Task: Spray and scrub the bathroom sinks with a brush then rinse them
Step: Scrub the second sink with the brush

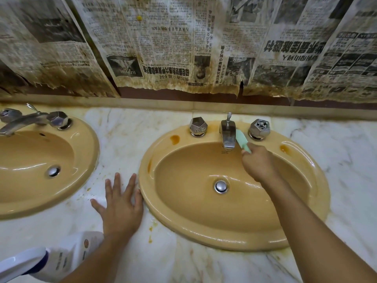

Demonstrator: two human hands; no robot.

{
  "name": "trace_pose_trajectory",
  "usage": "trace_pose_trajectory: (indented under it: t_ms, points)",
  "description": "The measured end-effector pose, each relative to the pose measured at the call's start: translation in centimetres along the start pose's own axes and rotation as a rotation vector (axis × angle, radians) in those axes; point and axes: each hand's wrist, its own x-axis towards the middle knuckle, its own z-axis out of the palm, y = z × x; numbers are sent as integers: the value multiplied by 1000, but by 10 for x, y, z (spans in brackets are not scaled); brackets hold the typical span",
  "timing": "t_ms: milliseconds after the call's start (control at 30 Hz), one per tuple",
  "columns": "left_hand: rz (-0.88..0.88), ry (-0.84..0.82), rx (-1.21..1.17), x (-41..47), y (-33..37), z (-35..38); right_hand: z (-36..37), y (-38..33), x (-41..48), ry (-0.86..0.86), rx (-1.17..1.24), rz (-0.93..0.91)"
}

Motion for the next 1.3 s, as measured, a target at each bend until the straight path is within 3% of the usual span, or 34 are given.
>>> trace_pose_trajectory:
  t_ms: [233, 467, 700, 967, 1300]
  points:
    - [10, 11, -10, 0, -2, 2, -8, -19, 34, 10, 73, 39]
    - [10, 20, -21, 0, -1, 2, -38, 42, -11, -88, -153, -87]
    - [9, 29, -20, 0, -1, 3, -14, -1, 39, -149, -321, -275]
    - [15, 28, -28, 0, -1, 1, -24, 42, 36, -84, -265, -205]
    - [21, 24, -45, -3, 0, -1, -9, 10, 41, -115, -367, -274]
